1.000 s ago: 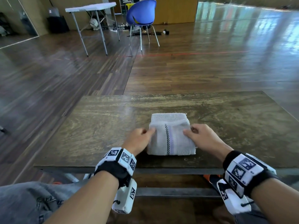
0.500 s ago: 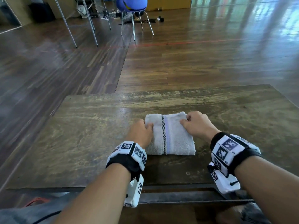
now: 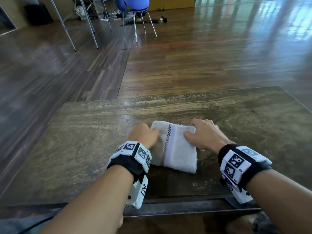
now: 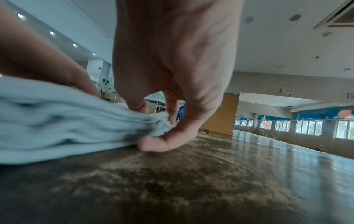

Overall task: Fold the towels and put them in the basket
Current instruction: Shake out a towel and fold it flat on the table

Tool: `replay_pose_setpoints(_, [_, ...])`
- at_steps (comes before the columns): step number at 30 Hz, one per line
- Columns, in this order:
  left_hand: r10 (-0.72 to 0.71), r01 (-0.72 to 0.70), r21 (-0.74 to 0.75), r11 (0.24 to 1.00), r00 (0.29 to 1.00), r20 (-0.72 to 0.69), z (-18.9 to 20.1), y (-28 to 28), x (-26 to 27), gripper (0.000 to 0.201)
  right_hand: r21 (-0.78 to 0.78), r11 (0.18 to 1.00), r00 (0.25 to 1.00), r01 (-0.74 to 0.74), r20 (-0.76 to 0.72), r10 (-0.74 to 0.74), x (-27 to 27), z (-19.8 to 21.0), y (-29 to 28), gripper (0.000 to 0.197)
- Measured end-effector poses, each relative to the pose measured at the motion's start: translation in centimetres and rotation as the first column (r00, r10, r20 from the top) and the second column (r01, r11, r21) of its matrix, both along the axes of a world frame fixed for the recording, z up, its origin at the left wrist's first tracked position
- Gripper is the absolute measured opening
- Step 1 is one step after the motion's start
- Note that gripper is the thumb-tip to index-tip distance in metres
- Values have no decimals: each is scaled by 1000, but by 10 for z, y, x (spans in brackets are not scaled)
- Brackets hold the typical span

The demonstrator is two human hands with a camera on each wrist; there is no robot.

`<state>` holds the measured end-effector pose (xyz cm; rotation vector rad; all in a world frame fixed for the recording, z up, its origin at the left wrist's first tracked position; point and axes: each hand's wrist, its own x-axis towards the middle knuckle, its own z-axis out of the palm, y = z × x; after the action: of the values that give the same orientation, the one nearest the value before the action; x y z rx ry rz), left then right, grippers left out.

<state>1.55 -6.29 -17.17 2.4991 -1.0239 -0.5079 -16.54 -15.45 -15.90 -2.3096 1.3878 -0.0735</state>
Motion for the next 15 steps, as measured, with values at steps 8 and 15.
replay_pose_setpoints(8, [-326, 384, -90, 919, 869, 373, 9, 26, -25, 29, 82, 968, 970, -238, 66, 233, -30, -8, 21, 60])
replay_pose_setpoints(15, [-411, 447, -87, 890, 871, 267, 0, 49, -53, 55, 39, 983, 916, -182, 370, 155, -40, -31, 41, 23])
